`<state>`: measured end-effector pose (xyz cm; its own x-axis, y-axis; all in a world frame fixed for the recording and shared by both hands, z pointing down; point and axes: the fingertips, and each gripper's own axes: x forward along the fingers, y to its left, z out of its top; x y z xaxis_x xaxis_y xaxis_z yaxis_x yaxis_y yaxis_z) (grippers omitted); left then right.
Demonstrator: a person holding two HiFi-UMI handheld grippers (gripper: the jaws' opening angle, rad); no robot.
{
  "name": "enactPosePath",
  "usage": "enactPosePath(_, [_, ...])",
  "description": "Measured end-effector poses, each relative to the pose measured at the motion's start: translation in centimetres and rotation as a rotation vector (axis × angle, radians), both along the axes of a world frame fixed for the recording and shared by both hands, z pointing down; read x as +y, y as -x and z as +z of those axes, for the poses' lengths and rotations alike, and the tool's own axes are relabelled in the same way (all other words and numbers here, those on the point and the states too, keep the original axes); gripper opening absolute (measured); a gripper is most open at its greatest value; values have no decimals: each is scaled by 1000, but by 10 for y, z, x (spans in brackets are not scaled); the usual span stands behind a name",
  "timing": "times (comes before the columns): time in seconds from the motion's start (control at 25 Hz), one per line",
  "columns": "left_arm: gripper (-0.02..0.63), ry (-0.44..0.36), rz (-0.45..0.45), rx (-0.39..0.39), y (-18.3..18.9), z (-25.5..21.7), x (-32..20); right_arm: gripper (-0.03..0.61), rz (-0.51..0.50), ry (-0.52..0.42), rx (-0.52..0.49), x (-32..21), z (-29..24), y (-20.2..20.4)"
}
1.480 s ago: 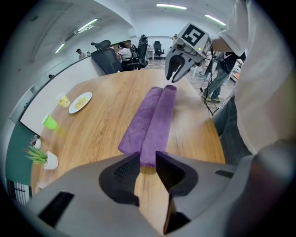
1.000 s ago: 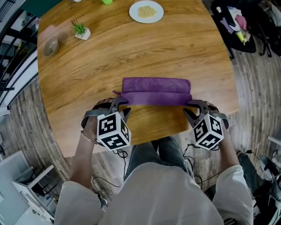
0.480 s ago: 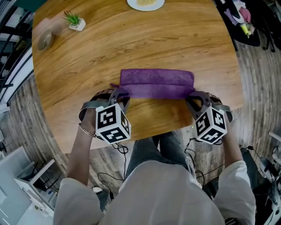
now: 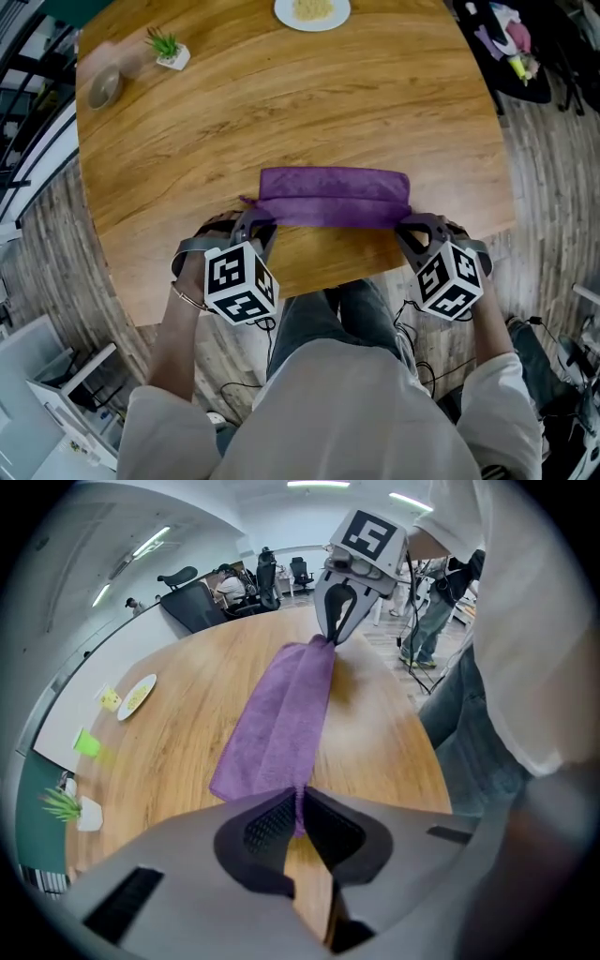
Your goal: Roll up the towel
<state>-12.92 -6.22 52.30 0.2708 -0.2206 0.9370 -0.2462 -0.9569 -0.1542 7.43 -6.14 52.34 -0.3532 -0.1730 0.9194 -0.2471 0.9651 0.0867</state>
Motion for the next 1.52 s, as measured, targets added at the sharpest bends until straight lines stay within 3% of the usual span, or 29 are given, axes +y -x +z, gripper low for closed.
enactPosePath(0.44, [29,52,-38,21,3,-17,-28,23,52,34,-15,-27,-23,1])
enactPosePath(1.04, [31,112,-91,-12,2,0,-80,25,81,79,-20,-75,-10,-1])
enactPosePath(1.52, [54,77,-107,-14,1,6,-92,37,111,76,-29,-84,1,-3])
